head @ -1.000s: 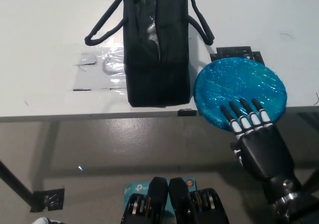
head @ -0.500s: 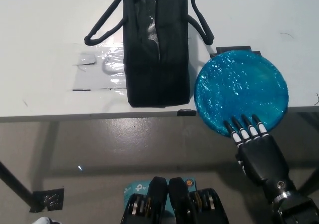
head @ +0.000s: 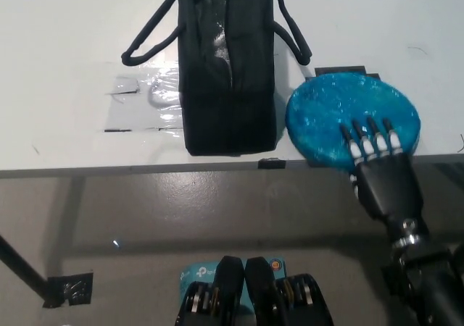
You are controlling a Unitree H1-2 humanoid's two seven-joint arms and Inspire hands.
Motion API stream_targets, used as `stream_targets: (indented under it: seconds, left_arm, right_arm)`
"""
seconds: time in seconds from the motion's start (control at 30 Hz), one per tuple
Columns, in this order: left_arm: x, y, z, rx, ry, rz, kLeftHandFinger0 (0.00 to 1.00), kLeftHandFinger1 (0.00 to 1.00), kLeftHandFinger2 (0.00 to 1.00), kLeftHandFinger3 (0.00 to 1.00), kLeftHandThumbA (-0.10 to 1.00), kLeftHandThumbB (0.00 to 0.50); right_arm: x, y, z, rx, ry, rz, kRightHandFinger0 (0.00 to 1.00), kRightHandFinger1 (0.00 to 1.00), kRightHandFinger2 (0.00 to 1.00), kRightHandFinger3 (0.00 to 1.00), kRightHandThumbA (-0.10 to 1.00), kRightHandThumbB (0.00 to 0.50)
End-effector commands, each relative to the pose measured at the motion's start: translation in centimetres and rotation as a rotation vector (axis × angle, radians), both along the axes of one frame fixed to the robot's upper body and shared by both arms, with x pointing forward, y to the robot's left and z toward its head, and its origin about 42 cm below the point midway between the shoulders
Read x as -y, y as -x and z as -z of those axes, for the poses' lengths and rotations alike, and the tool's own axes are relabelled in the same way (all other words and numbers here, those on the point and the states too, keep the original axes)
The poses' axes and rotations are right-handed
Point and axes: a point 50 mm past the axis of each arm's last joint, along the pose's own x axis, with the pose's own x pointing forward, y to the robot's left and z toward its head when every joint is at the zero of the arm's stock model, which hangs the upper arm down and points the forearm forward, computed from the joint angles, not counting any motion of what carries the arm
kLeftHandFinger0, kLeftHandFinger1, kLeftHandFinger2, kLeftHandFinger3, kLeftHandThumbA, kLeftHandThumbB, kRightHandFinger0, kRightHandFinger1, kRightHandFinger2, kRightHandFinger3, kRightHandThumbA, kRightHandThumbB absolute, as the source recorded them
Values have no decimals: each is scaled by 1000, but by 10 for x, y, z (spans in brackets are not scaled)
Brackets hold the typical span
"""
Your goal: The robot uses its right hand to pick up a stack of plates kept in the middle of the desk and put it inside a bag kept next to it
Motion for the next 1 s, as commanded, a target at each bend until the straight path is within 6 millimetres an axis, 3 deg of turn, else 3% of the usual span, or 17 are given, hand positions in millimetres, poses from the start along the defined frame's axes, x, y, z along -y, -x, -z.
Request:
stream_targets:
  seconds: [0.0,0.17,0.2,0.23,0.27,0.3,0.33,0.37,0.4,0.43,0.5,0.53,0.57,0.7,0.83,0.9,0.97]
  left_arm:
    - [-3,4,-9,27,19,-23,763,783,819,900,-100,0]
    - [-7,4,-12,39,21,-14,762,778,809,863,-100,1]
    - [-7,4,-12,37,25,-13,756,768,800,852,-100,0]
    - [-7,4,-12,34,26,-15,756,768,799,851,-100,0]
    - [-7,4,-11,33,26,-15,756,769,799,851,-100,0]
    - [-7,3,-11,27,21,-10,764,777,806,861,-100,0]
    - [-8,4,-11,28,21,-12,763,775,806,865,-100,4]
    - [-9,4,-11,29,23,-20,763,783,816,868,-100,2]
    - [-9,4,-10,26,24,-20,761,781,815,868,-100,3]
    - [-10,2,-10,27,27,-22,747,763,797,852,-100,6]
    - [-11,2,-11,28,22,-21,737,754,789,847,-100,11]
    - [-11,2,-11,31,18,-22,734,751,785,843,-100,15]
    - [-11,2,-10,25,22,-18,732,750,784,844,-100,10]
    - [-10,3,-10,26,13,-14,707,735,769,826,-100,8]
    - [-10,3,-11,25,16,-18,750,771,793,863,-100,2]
    - [-9,3,-11,25,19,-14,726,744,779,854,-100,0]
    - [-10,3,-11,24,22,-14,724,742,770,840,-100,0]
  right_arm:
    - [9,-26,-59,332,-13,16,1000,1000,1000,1000,289,444]
    - [11,-30,-69,364,-147,-70,1000,1000,1000,1000,113,464]
    - [12,-29,-70,345,-163,-80,1000,1000,1000,1000,115,422]
    - [13,-30,-72,325,-136,-78,869,1000,1000,1000,240,280]
    - [14,-30,-73,320,-122,-75,767,946,1000,1000,249,267]
    - [16,-30,-76,285,-102,-91,308,432,732,1000,125,189]
    - [17,-30,-77,272,-68,-105,26,52,244,1000,-15,100]
    - [19,-31,-81,248,-32,-135,1,2,120,427,-97,89]
    - [20,-31,-81,241,-33,-143,0,3,139,206,-100,78]
    - [19,-31,-79,232,-51,-148,0,11,183,110,-100,81]
    - [18,-29,-80,193,-97,-154,0,38,350,134,-100,76]
    - [19,-26,-81,170,-96,-155,0,33,401,262,-100,118]
    - [20,-23,-81,128,-102,-161,0,65,445,245,-100,110]
    - [26,-17,-76,99,-100,-152,0,44,368,146,-100,152]
    - [28,-14,-74,87,-101,-146,0,0,278,152,-100,100]
    - [28,-11,-72,66,-89,-135,0,8,285,230,-100,116]
    - [28,-9,-69,66,-85,-119,0,0,268,160,-100,116]
